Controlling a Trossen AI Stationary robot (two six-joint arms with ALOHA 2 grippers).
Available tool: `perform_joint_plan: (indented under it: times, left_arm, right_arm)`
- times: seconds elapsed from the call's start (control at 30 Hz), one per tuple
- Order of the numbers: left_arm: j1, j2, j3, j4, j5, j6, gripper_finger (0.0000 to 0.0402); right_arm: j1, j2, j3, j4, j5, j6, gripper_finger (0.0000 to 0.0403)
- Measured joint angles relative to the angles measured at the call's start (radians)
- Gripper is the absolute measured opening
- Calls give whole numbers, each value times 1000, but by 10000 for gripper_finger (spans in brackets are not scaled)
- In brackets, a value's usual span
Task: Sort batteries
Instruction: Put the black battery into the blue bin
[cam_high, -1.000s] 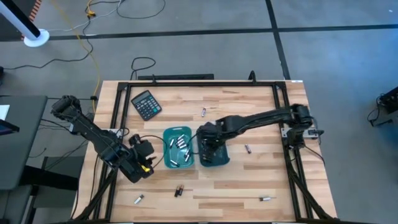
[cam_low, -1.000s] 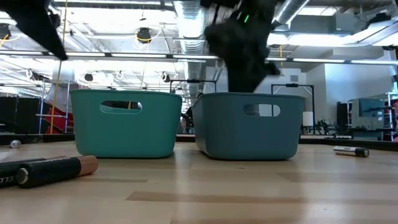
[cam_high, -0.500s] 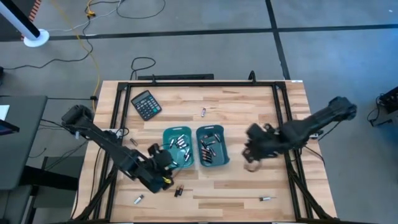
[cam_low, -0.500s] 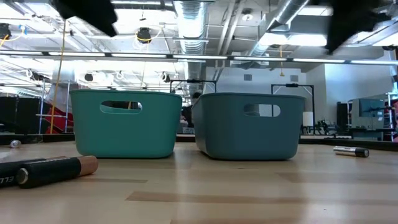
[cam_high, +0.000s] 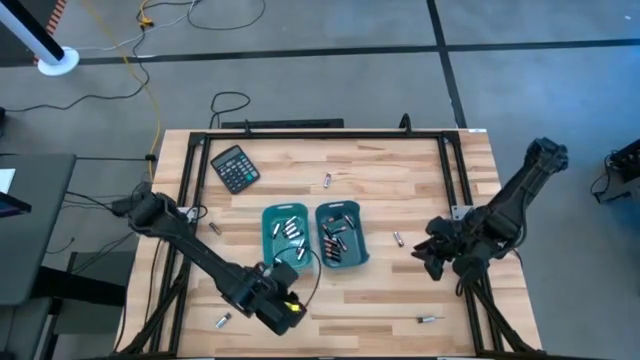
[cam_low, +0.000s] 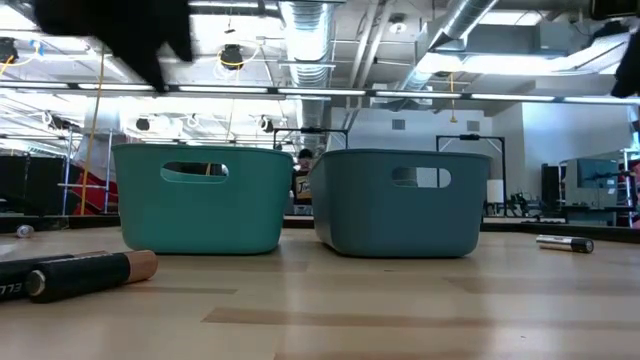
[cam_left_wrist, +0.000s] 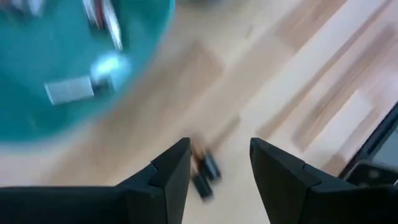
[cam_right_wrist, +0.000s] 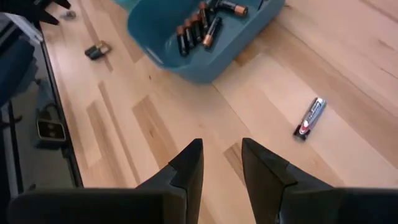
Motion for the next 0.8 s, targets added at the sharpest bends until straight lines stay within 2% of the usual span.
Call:
perform_joint_plan:
  times: [0.1,0.2,0.37,0.8]
  left_arm:
    - [-8,46,1,-4,99,-126,160]
    - [-17,90,1,-4,128,-217,160]
    - [-17,146,1,-3,221,-256,160]
    - [-12,181,-23,-49,233,-236,160]
  right_arm:
    - [23,12,-1,7,0,-7,125]
    - [49,11,-1,6,0,-10,125]
    - [77,12,-1,5,0,-11,125]
    - [84,12,-1,20,-1,-12,125]
